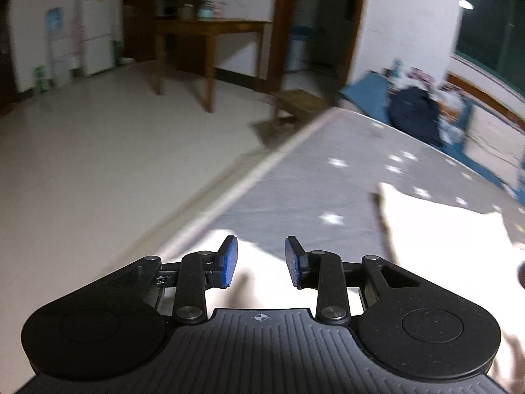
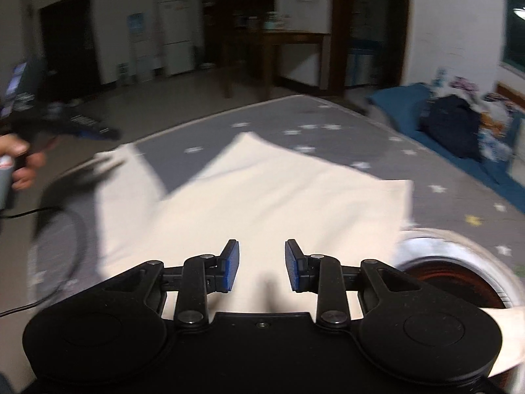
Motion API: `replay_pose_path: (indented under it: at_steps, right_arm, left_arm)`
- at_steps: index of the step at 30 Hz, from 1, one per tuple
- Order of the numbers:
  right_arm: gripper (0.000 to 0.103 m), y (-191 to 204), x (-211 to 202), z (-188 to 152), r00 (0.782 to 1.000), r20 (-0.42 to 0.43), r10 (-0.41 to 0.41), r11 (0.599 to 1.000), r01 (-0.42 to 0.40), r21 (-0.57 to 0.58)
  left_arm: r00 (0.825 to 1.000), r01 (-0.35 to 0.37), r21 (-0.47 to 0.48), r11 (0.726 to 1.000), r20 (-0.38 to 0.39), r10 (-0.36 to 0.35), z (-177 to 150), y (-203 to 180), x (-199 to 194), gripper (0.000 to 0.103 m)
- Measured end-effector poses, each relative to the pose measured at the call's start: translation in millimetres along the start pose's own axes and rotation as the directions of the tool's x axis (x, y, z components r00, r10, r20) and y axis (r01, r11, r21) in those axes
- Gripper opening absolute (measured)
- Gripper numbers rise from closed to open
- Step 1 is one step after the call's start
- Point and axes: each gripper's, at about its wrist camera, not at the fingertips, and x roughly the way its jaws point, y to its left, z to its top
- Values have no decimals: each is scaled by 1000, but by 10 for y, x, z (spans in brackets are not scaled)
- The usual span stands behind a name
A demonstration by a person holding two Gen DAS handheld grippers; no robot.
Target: Fold clothes
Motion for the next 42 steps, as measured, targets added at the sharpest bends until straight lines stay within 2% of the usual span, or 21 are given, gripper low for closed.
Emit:
replay_pose_path:
  at_steps: [5,8,16,23,27,28,30,32,33,35,37,42]
  right_arm:
    - [33,-418,191,54,995,-7,-97,993,97,68]
    - [33,-642,341,107,991,-6,-133,985,133,110]
    - [33,-1067,847,242,986,-41,-159,967,164,194]
    - [32,-1286,1150,283,988,-72,-136,960,150,235]
    - [25,-1323,1240,280,989,-75,-126,963,140,228]
    - [23,-1327,1247,282,989,-72,-126,964,139,225]
    - [18,-1334,1261,292,990,-69,-126,965,139,222]
    - [9,-1330,1273,318,987,-65,-149,966,160,205]
    - [8,-1313,1274,337,982,-61,-176,965,185,187]
    - [8,-1288,1286,365,976,-58,-211,963,217,157]
    - [8,-1281,1308,370,975,-62,-212,965,219,145]
    - [9,-1238,1348,376,967,-75,-242,964,248,92]
  left_arm:
    - [996,84,40,996,-16,-84,10,-443,280,34]
    - [994,112,56,992,-26,-111,51,-615,490,36]
    - [992,118,78,990,-45,-114,204,-921,980,37]
    - [994,97,98,990,-68,-91,280,-1022,1277,37]
    - [995,91,109,990,-62,-84,286,-1066,1370,33]
    - [994,94,116,989,-61,-87,284,-1087,1397,28]
    - [995,92,134,987,-51,-86,277,-1127,1419,11]
    - [997,79,159,984,-29,-76,276,-1178,1418,10]
    - [998,64,168,984,-18,-62,280,-1190,1419,9]
    - [999,49,167,985,-2,-49,294,-1191,1425,9]
    - [999,42,156,987,4,-43,300,-1177,1435,9]
    - [999,13,232,973,28,-20,243,-1240,1458,12]
